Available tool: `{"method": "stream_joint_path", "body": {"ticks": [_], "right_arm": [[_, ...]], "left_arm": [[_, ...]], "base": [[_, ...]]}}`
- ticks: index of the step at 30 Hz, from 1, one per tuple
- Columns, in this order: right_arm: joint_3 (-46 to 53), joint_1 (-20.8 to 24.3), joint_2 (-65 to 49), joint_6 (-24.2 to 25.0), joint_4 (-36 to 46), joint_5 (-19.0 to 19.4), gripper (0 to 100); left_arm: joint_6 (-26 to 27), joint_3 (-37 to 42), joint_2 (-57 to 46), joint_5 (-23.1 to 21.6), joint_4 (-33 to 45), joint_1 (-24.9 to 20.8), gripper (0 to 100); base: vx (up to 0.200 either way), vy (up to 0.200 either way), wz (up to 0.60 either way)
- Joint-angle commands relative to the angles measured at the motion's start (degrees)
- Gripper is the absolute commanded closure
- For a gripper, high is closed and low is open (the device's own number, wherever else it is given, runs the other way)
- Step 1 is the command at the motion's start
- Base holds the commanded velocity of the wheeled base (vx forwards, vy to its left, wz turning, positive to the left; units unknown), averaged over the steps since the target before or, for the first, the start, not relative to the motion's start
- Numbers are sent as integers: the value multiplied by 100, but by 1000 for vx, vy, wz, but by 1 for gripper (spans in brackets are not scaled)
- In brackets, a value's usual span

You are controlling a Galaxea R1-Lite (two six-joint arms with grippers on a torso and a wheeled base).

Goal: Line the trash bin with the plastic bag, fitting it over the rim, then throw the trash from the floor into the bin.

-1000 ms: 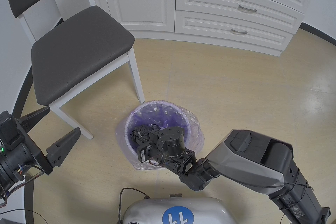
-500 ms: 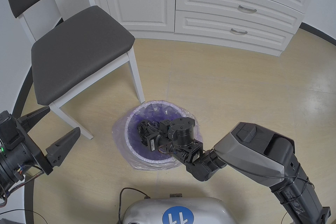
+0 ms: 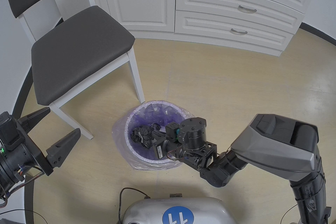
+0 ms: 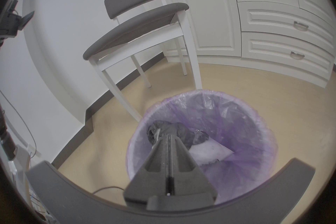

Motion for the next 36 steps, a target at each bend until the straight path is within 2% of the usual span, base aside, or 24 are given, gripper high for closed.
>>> {"method": "stream_joint_path", "body": {"ticks": [1,4,5,8,9,12,13,14,16,21,22,23,24,26,30,35,36], "right_arm": [[1104,-52,-1066,-297,-164,-3,100],[1710,-104,-1541,-315,-243,-56,100],[1877,-131,-1708,-297,-252,-100,0],[2001,-131,-1857,-262,-279,-153,0],[2537,-333,-2323,-271,-560,-434,0],[3213,-764,-2885,-447,-771,-636,0],[3213,-764,-2885,-447,-771,-636,0],[3785,-1194,-3386,-728,-797,-768,0],[4356,-1590,-3826,-912,-824,-847,0],[5463,-2240,-4986,-912,-929,-873,0],[5806,-2530,-5461,-930,-964,-891,0],[5806,-2530,-5461,-930,-964,-891,0],[6114,-2882,-6005,-965,-991,-926,0],[6325,-3198,-6735,-974,-982,-1005,0],[6544,-3506,-8124,-983,-815,-1058,0],[6588,-4068,-9785,-983,73,-1058,0],[6580,-4086,-9838,-983,108,-1058,0]], "left_arm": [[34,109,-33,3,8,-5,0],[113,171,37,3,8,-5,0],[122,180,46,3,8,-5,0],[113,188,37,3,8,-5,0],[105,241,-15,12,17,-5,0],[105,338,72,30,17,83,0],[105,338,72,30,17,83,0],[113,531,55,30,8,294,0],[113,707,55,30,8,522,0],[34,1041,-165,30,-1,1067,0],[61,1138,-367,30,8,1305,0],[61,1138,-367,30,8,1305,0],[87,1225,-613,30,8,1542,0],[69,1305,-965,21,26,1718,0],[25,1322,-1712,39,201,1876,0],[34,1305,-2336,179,483,1990,0],[34,1305,-2353,188,491,1990,0]], "base": [[0,0,0],[0,0,0],[0,0,0],[0,0,0],[0,0,0],[0,0,0],[0,0,0],[0,0,0],[0,0,0],[0,0,0],[0,0,0],[0,0,0],[0,0,0],[0,0,0],[0,0,0],[0,0,0],[0,0,0]]}}
